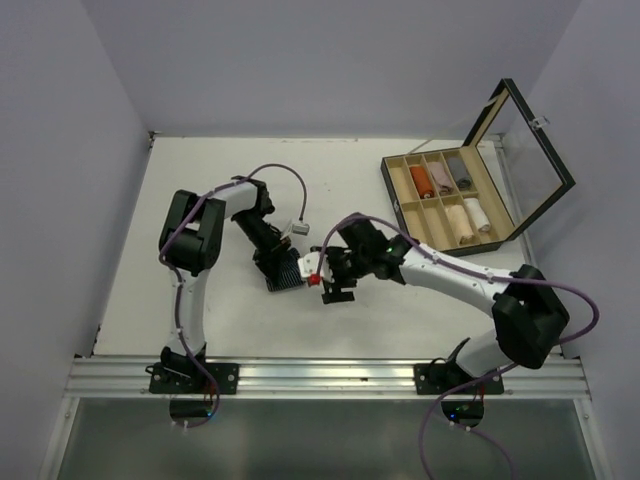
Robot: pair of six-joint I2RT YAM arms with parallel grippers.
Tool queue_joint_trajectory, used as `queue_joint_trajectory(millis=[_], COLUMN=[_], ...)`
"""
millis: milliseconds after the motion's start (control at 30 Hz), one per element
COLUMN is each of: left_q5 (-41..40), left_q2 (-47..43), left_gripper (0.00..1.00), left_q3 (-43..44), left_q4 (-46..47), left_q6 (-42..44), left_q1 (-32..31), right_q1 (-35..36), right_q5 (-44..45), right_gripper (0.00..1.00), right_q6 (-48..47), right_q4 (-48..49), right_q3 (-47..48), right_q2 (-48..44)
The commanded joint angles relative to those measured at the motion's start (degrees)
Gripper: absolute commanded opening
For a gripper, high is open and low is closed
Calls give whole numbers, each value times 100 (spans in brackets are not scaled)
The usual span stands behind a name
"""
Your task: Roll the underwear
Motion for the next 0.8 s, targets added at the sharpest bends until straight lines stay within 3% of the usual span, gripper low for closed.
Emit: queue_joint_trajectory(millis=[0, 67, 267, 633, 767], left_q5=[-1087, -1122, -1140, -1131, -1140], left_q2=[583, 521, 398, 284, 187], left_gripper=[9, 9, 11, 17, 21], left_q3=[-148, -236, -421, -482, -570], left_q4=[531, 584, 742, 962, 1120], left_q6=[224, 189, 101, -22, -101], left_q1=[-39, -39, -48, -39, -39], right_q1=[551, 735, 833, 868, 877], right_q5=[229, 246, 282, -166, -184], right_gripper=[77, 71, 66, 55, 50], right_q6=[-439, -386, -421, -860, -966], right_q4=[1606, 1943, 3122, 2710, 2061], right_q3=[-328, -293, -311, -276, -21], right_q2=[148, 595, 1343, 1995, 2249])
